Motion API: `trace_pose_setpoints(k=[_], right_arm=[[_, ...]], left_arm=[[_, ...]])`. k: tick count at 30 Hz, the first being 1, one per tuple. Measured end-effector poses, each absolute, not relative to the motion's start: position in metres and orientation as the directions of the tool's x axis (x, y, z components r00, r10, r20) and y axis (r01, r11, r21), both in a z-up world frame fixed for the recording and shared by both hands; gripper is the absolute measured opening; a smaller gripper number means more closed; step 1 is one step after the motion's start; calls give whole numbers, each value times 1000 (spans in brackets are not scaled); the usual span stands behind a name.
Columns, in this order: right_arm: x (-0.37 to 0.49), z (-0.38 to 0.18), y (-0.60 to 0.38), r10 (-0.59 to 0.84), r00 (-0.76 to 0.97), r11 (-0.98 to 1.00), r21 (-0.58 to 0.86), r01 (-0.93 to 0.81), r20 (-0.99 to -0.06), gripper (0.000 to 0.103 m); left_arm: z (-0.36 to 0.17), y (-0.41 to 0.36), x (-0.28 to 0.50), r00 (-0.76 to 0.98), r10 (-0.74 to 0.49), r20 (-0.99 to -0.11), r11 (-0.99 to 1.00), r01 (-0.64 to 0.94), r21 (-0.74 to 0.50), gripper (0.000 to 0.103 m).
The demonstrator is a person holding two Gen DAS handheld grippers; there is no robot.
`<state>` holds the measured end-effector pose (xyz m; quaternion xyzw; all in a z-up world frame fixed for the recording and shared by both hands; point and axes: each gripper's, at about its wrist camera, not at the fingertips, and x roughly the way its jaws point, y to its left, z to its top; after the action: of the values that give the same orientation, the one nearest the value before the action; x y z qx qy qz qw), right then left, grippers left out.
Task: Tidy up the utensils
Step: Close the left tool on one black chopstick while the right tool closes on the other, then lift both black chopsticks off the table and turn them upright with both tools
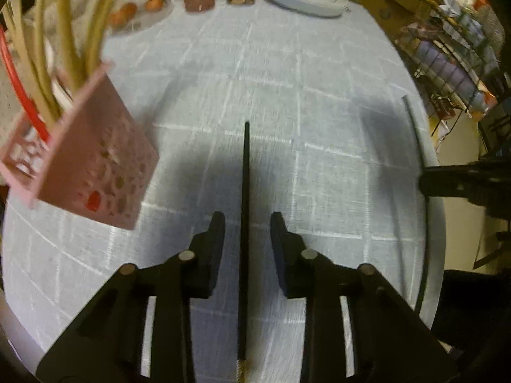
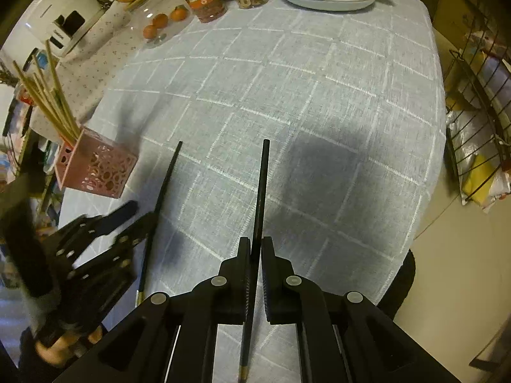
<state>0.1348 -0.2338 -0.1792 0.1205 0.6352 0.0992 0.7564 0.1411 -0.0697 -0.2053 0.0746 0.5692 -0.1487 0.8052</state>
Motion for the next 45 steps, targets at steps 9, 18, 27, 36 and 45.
trace_pose_setpoints(k=[9, 18, 27, 36, 45], right_arm=[[136, -175, -222, 325, 179, 945, 327, -23, -928, 7], [132, -183, -234, 322, 161, 945, 327, 5, -933, 7], [131, -182, -234, 322, 163, 945, 327, 3, -933, 7], [124, -147, -229, 348, 255, 936, 349, -43, -902, 6], [113, -114, -215, 338, 350, 941, 325, -99, -873, 6]], left_arm=[[-209, -72, 129, 203, -177, -963, 942, 318, -106, 7], [-203, -82, 115, 162, -207, -965, 913, 388, -131, 15], [-212, -105, 126, 213, -163, -963, 911, 407, -65, 15], [-187, -94, 117, 264, -196, -944, 911, 405, -76, 6], [-126, -61, 96, 393, -272, -878, 920, 375, -117, 6]])
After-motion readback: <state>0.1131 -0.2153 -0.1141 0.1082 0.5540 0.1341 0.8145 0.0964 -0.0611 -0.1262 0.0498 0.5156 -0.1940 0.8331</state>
